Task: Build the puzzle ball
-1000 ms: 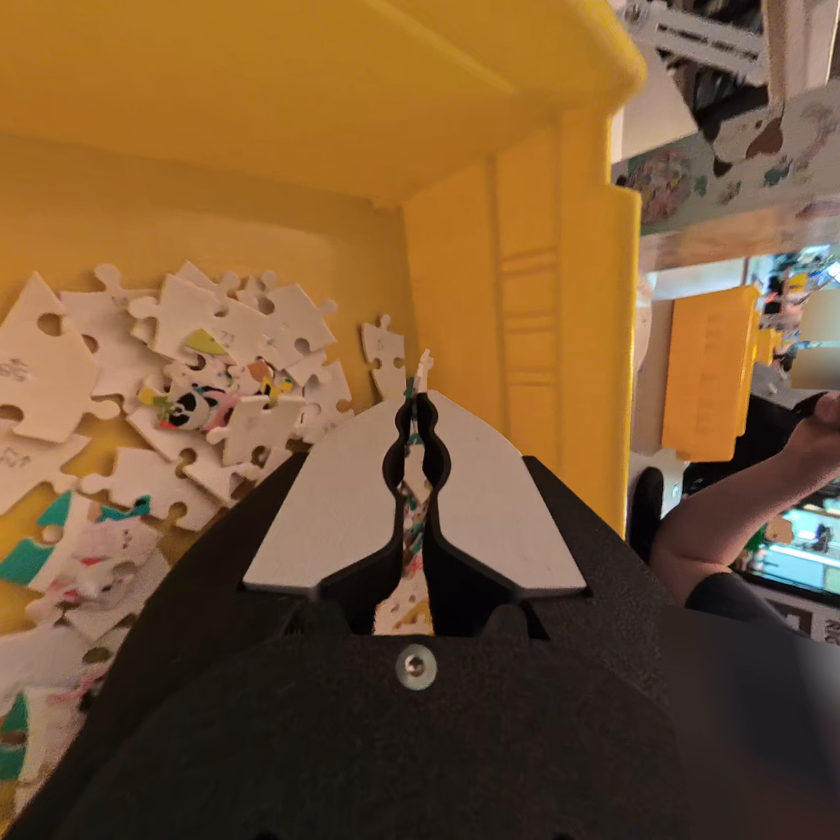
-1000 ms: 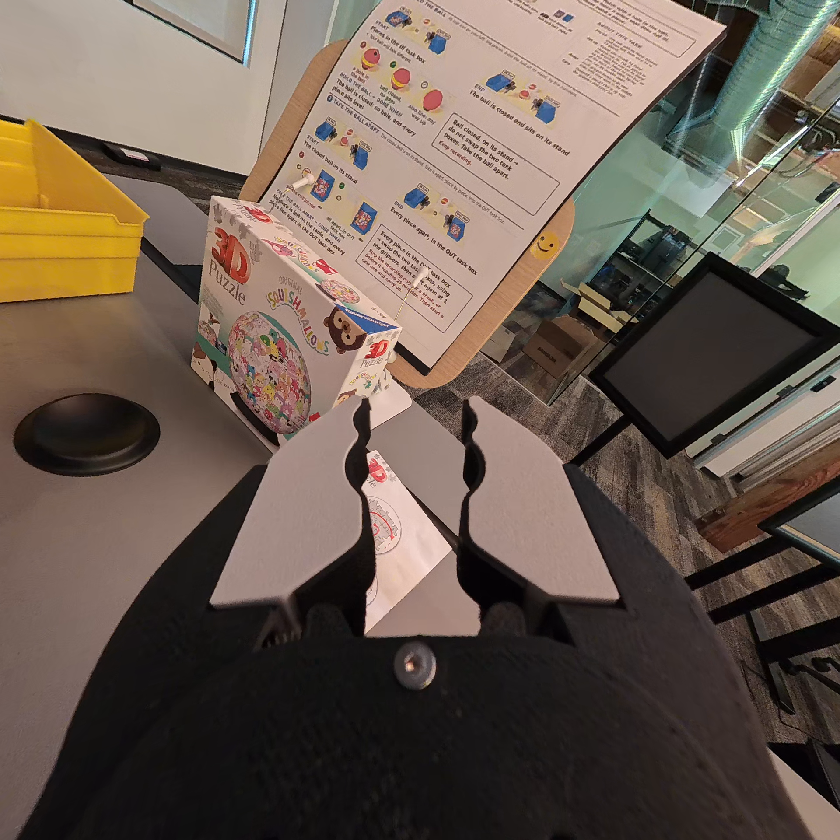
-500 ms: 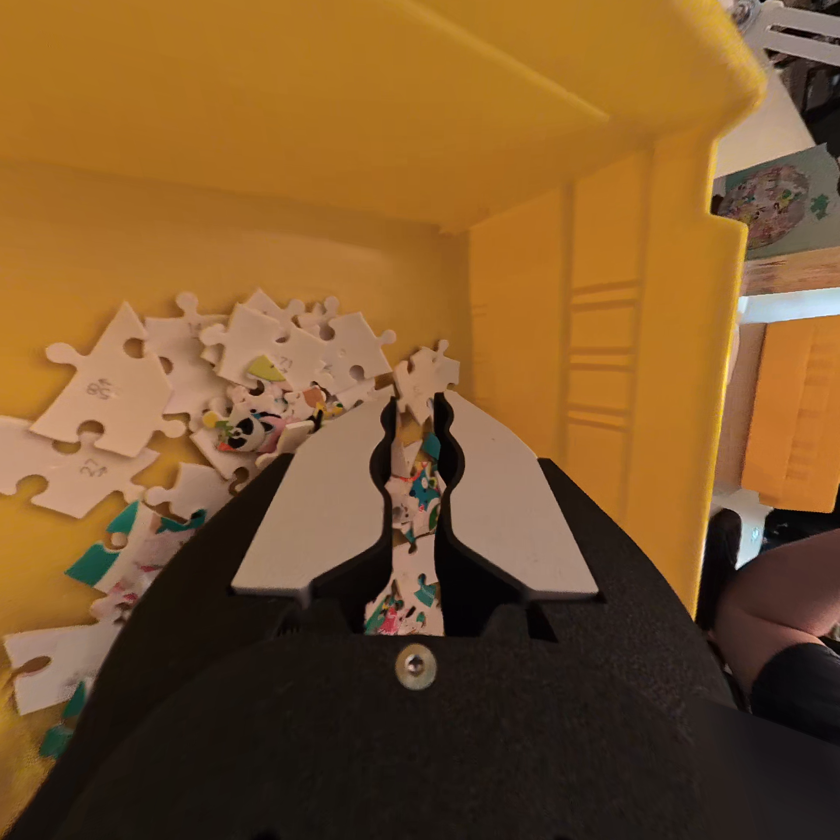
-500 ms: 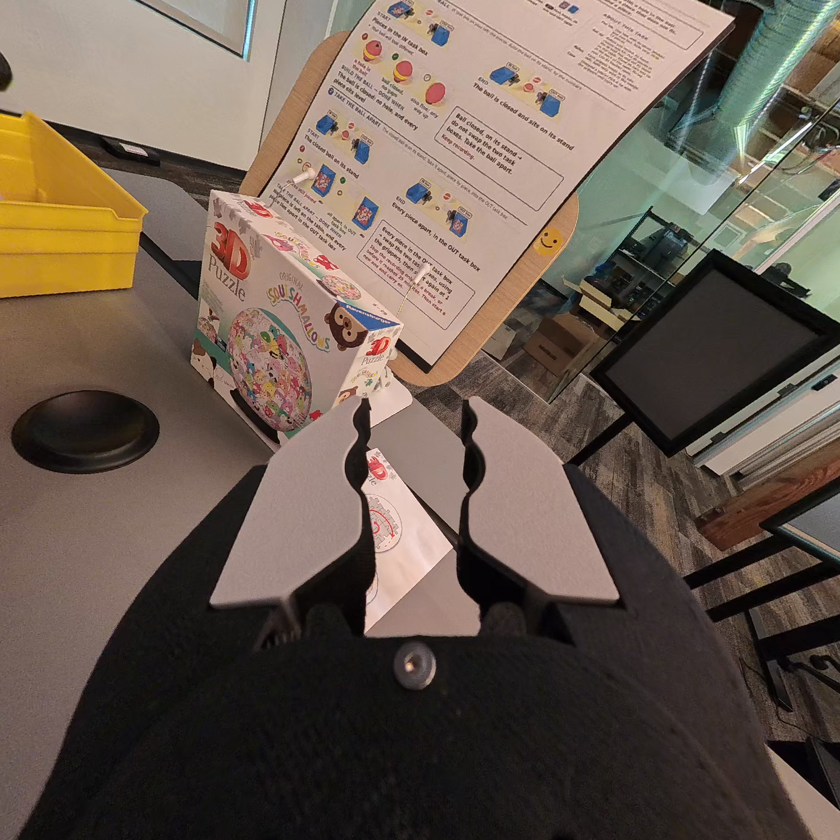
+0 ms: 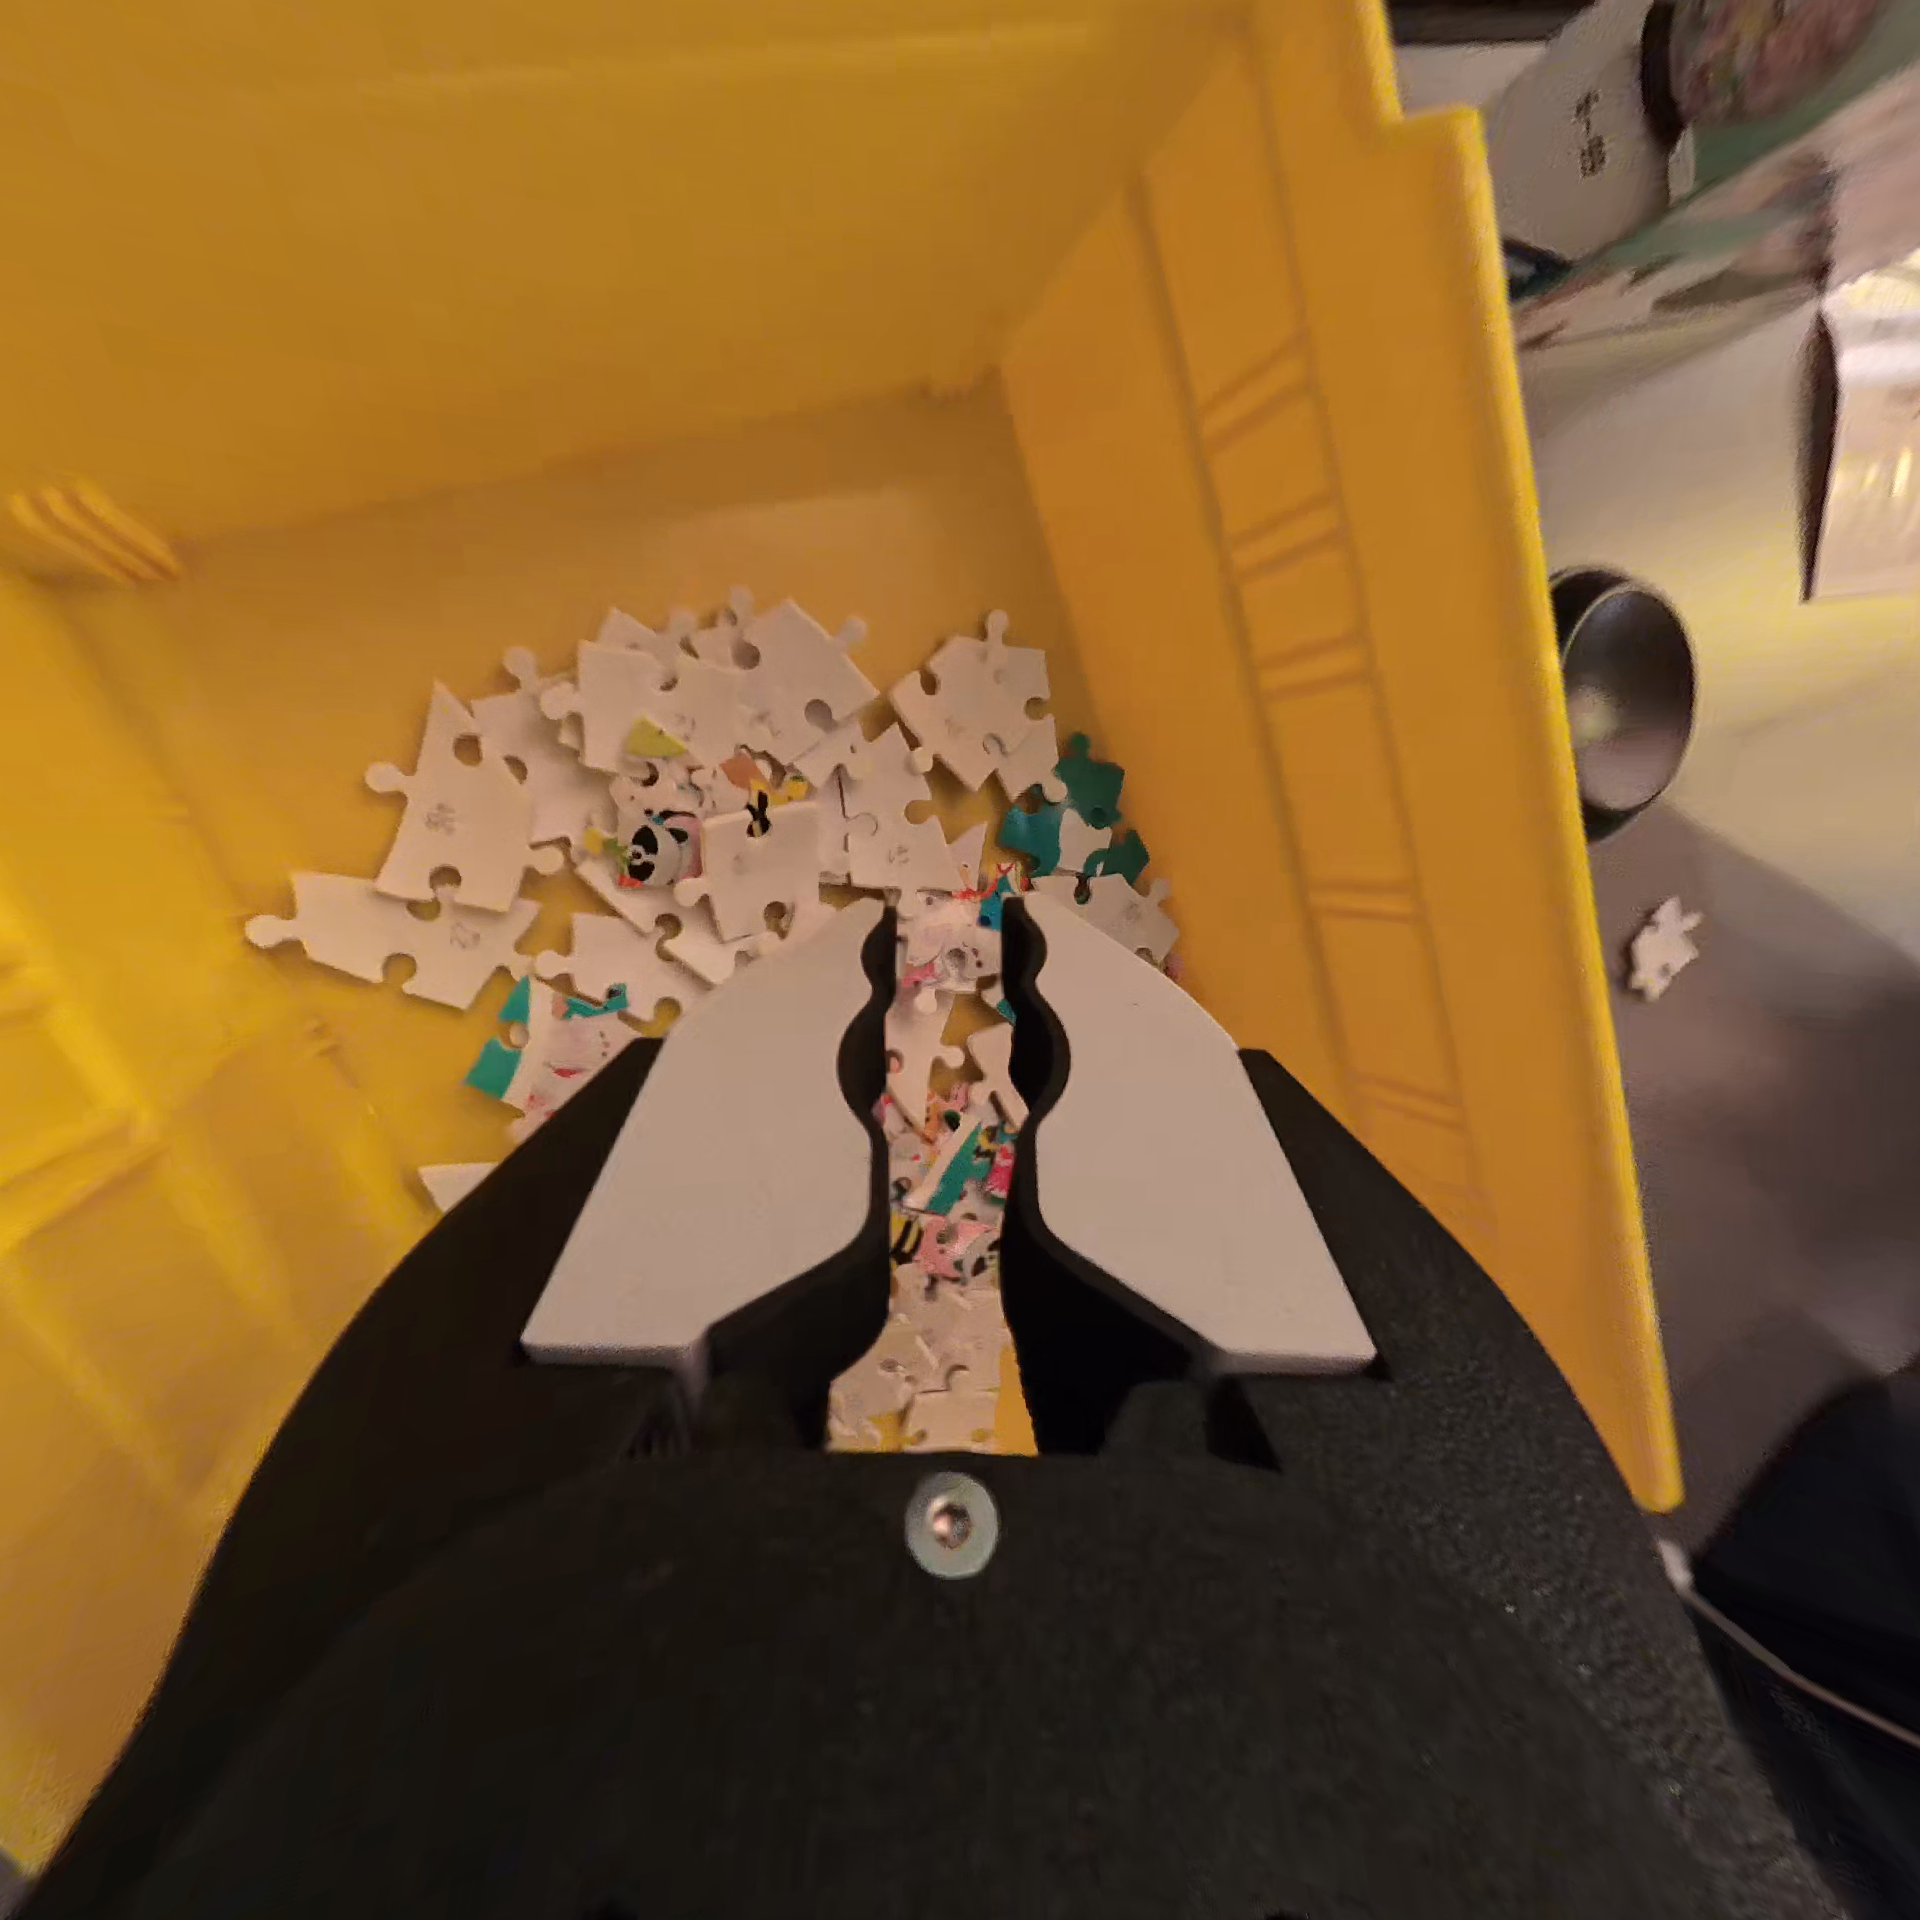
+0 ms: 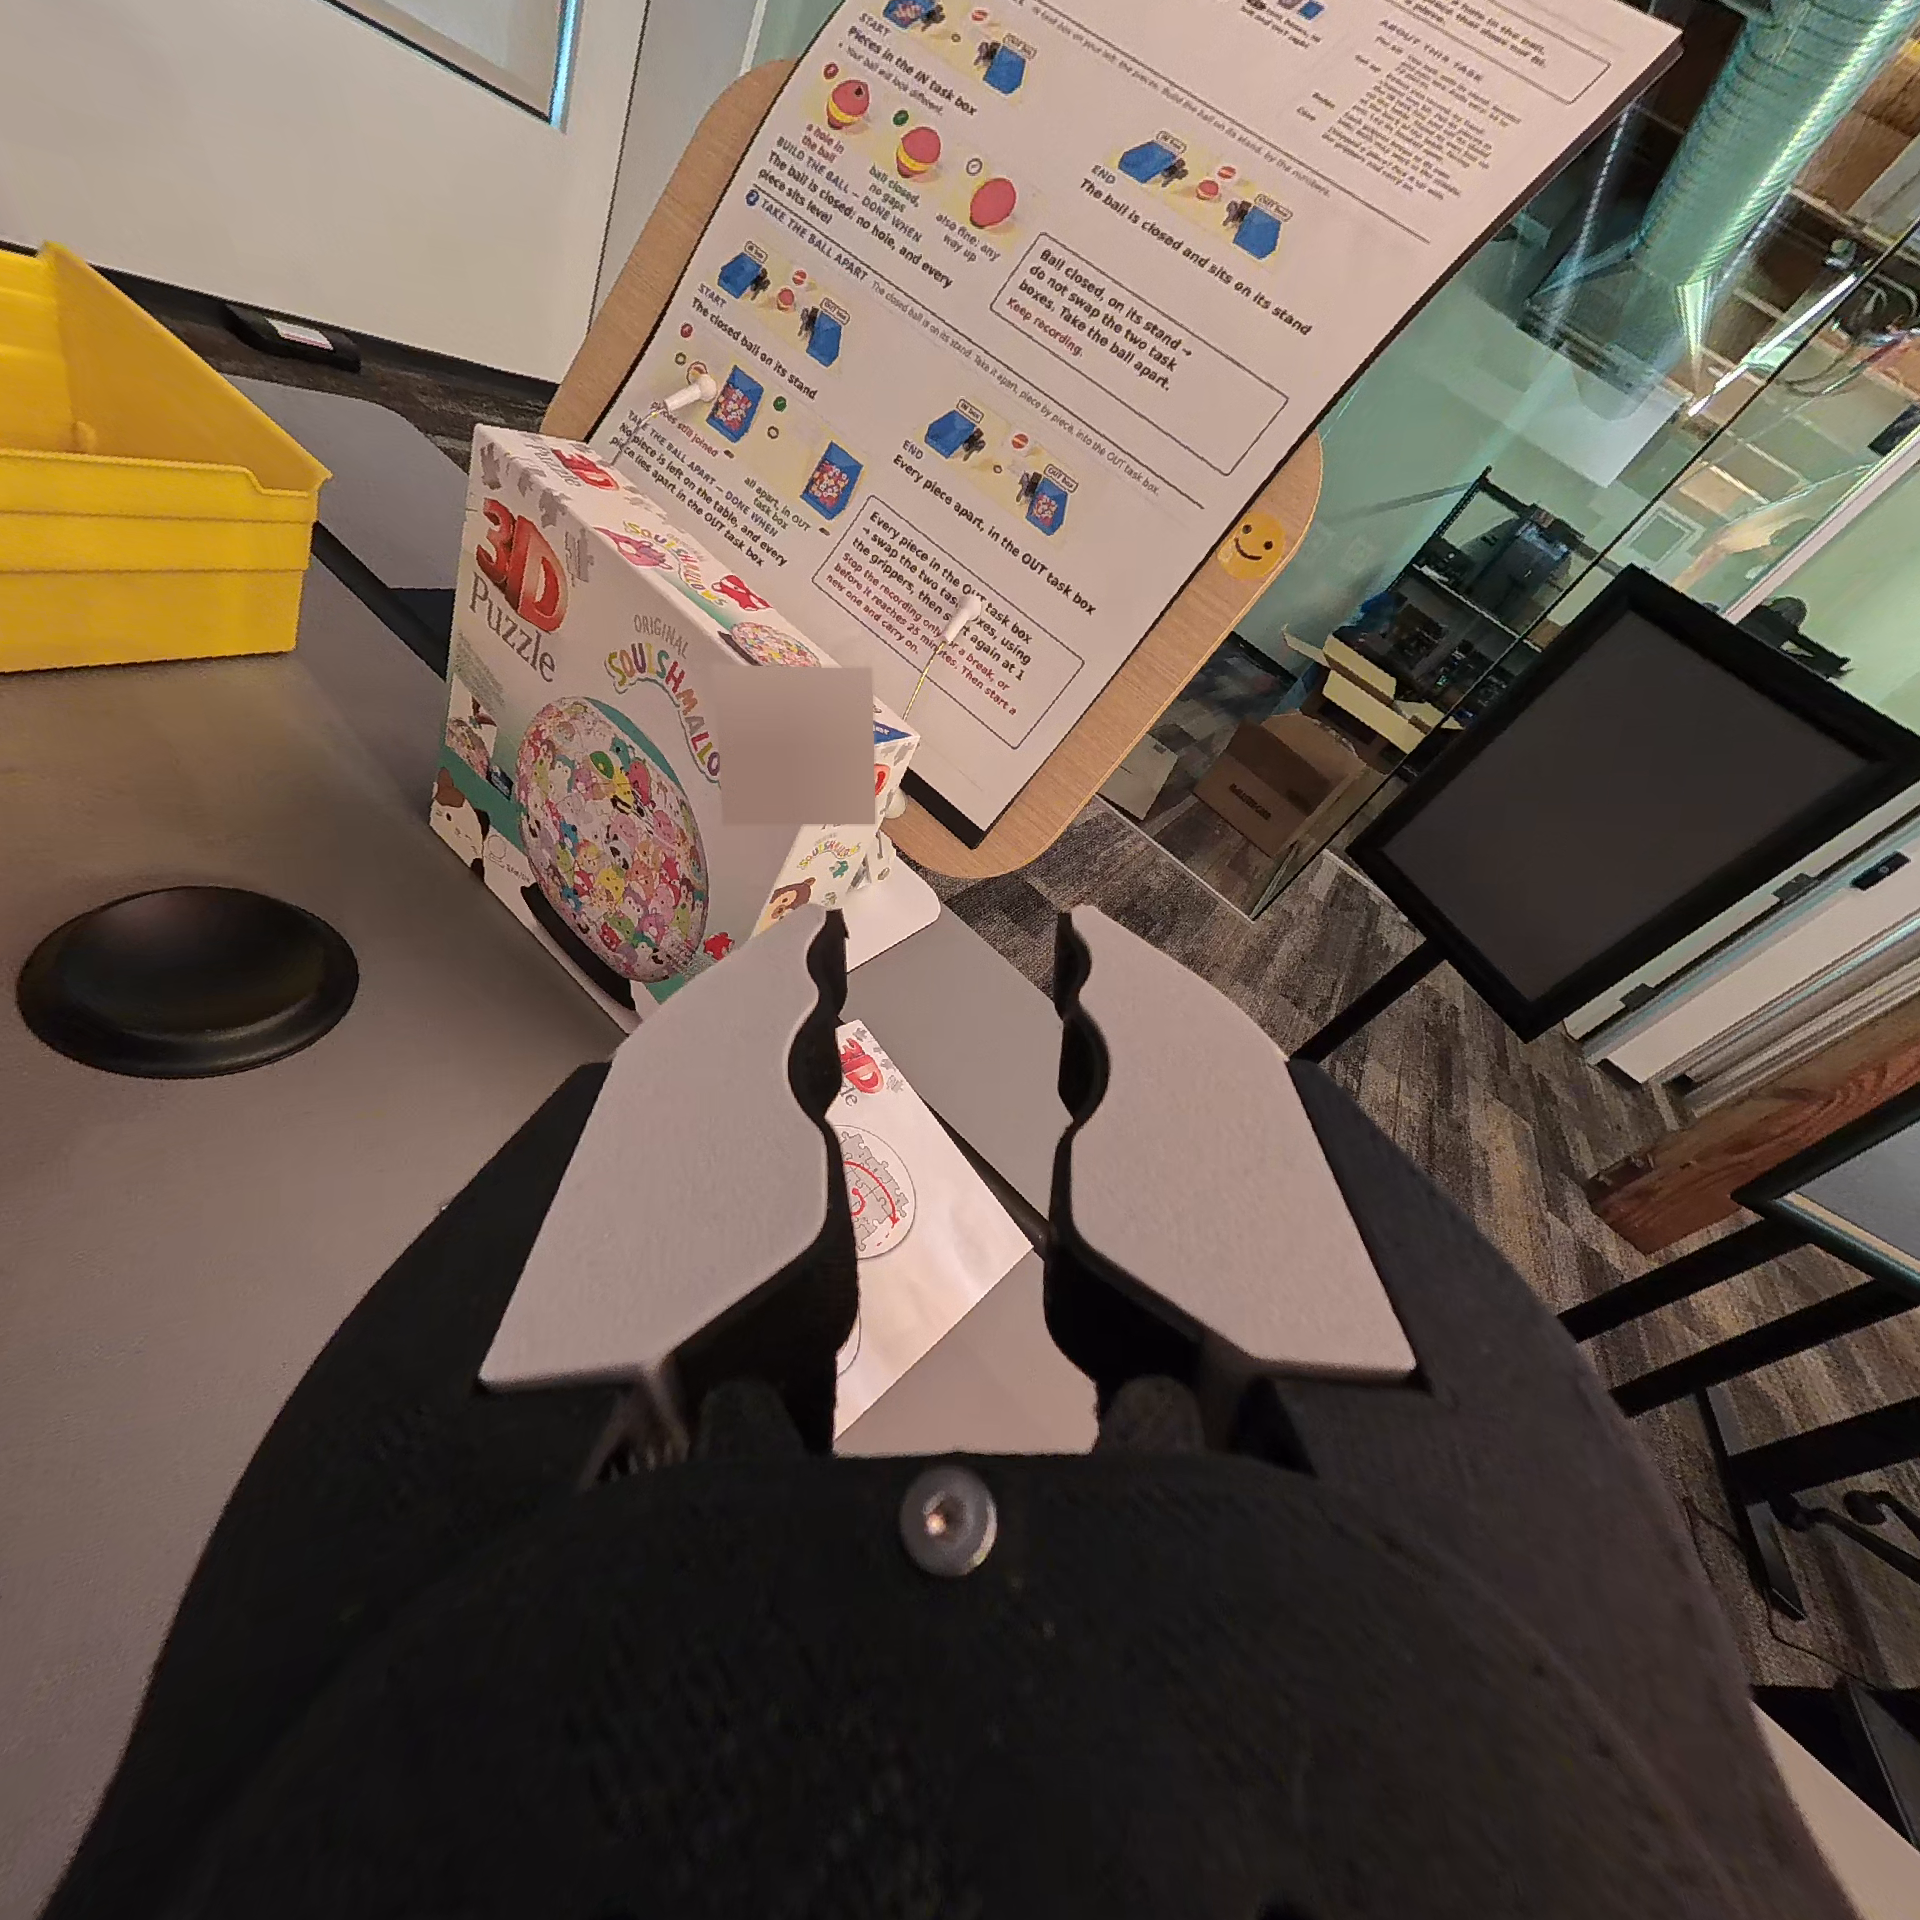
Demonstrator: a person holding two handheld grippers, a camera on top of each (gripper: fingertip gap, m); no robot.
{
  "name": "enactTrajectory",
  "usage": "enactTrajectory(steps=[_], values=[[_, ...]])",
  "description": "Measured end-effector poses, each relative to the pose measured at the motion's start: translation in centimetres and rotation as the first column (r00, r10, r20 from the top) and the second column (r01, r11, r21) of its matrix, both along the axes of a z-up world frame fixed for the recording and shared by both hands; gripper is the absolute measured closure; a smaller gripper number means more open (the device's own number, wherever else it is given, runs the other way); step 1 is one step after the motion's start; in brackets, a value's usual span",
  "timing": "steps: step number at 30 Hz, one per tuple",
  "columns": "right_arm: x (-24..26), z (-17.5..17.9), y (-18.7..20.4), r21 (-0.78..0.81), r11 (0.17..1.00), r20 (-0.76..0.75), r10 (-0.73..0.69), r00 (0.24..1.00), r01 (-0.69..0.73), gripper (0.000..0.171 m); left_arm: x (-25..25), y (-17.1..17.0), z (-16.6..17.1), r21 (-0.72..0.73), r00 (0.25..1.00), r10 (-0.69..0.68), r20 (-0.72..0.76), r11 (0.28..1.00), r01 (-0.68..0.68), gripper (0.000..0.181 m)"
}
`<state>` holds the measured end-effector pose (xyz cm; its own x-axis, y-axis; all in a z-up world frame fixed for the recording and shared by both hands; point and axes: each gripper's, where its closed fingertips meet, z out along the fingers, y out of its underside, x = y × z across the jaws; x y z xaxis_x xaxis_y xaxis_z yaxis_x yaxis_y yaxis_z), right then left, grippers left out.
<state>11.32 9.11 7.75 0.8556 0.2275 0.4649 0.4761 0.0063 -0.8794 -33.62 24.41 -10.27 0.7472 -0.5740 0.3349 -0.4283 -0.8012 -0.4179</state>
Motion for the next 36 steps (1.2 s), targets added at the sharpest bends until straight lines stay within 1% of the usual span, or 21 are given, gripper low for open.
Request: enactTrajectory(steps=[2, 3, 5, 7, 8, 11, 13, 15, 17, 21, 25, 30, 31, 32, 34, 36], values=[[0.0, 0.0, 0.0, 0.001, 1.0, 0.0, 0.0, 1.0, 0.0, 0.132, 0.2, -0.7, -0.6, 0.018, 0.994, -0.079, -0.073, 0.997, 0.081, 0.16], [0.0, 0.1, 0.0, 0.002, 1.0, 0.0, 0.001, 1.0, -0.001, 0.132, 0.2, -1.0, -1.3, 0.013, 0.986, -0.112, -0.125, 0.993, 0.115, 0.154], [0.0, 0.1, -0.1, 0.003, 1.0, 0.002, 0.0, 1.0, 0.0, 0.132, -0.2, -1.7, -2.6, -0.01, 0.959, -0.164, -0.23, 0.986, 0.166, 0.153], [0.0, 0.1, -0.1, 0.004, 1.0, 0.0, 0.0, 1.0, 0.0, 0.132, -0.1, -2.0, -3.3, -0.016, 0.934, -0.209, -0.289, 0.977, 0.214, 0.144], [0.0, 0.1, -0.1, 0.004, 1.0, -0.001, 0.001, 1.0, -0.001, 0.132, 0.2, -2.0, -3.4, 0.003, 0.921, -0.238, -0.309, 0.968, 0.251, 0.141], [0.1, 0.1, -0.1, 0.004, 1.0, 0.0, -0.001, 1.0, 0.001, 0.132, 0.6, -2.6, -3.6, 0.052, 0.857, -0.346, -0.383, 0.918, 0.394, 0.141], [0.1, 0.1, -0.1, 0.004, 1.0, -0.003, 0.001, 1.0, -0.001, 0.132, 0.4, -2.2, -3.7, 0.1, 0.826, -0.36, -0.435, 0.892, 0.441, 0.141], [0.1, 0.1, -0.1, 0.004, 1.0, -0.001, 0.0, 1.0, 0.0, 0.132, 0.6, -2.1, -3.7, 0.115, 0.83, -0.366, -0.421, 0.886, 0.449, 0.139], [0.0, 0.1, -0.1, 0.003, 1.0, 0.0, 0.001, 1.0, -0.001, 0.132, 0.7, -1.7, -3.4, 0.152, 0.831, -0.367, -0.419, 0.874, 0.462, 0.141], [0.1, 0.2, -0.1, 0.004, 1.0, -0.002, -0.001, 1.0, 0.001, 0.132, 0.4, -1.9, -4.0, 0.141, 0.813, -0.391, -0.431, 0.861, 0.489, 0.144], [0.1, 0.1, -0.1, 0.003, 1.0, -0.001, -0.001, 1.0, 0.001, 0.132, 0.9, -1.8, -3.9, 0.177, 0.813, -0.4, -0.423, 0.844, 0.507, 0.147], [0.1, 0.0, 0.0, 0.0, 1.0, 0.002, 0.0, 1.0, 0.0, 0.132, 1.0, -1.8, -3.9, 0.181, 0.802, -0.411, -0.434, 0.832, 0.524, 0.146], [0.1, 0.1, 0.0, 0.0, 1.0, 0.001, 0.0, 1.0, 0.0, 0.132, 0.9, -1.8, -3.9, 0.182, 0.799, -0.412, -0.439, 0.83, 0.528, 0.147], [0.1, 0.1, -0.1, 0.001, 1.0, 0.0, 0.001, 1.0, -0.001, 0.132, 0.9, -1.8, -3.9, 0.187, 0.796, -0.41, -0.445, 0.827, 0.531, 0.154], [0.1, 0.1, -0.1, 0.002, 1.0, 0.0, 0.001, 1.0, -0.001, 0.132, 0.8, -1.8, -3.8, 0.188, 0.793, -0.411, -0.45, 0.824, 0.534, 0.161], [0.0, 0.1, -0.1, 0.002, 1.0, 0.0, 0.001, 1.0, -0.001, 0.132, 0.7, -1.6, -3.8, 0.193, 0.796, -0.401, -0.453, 0.828, 0.526, 0.162]])
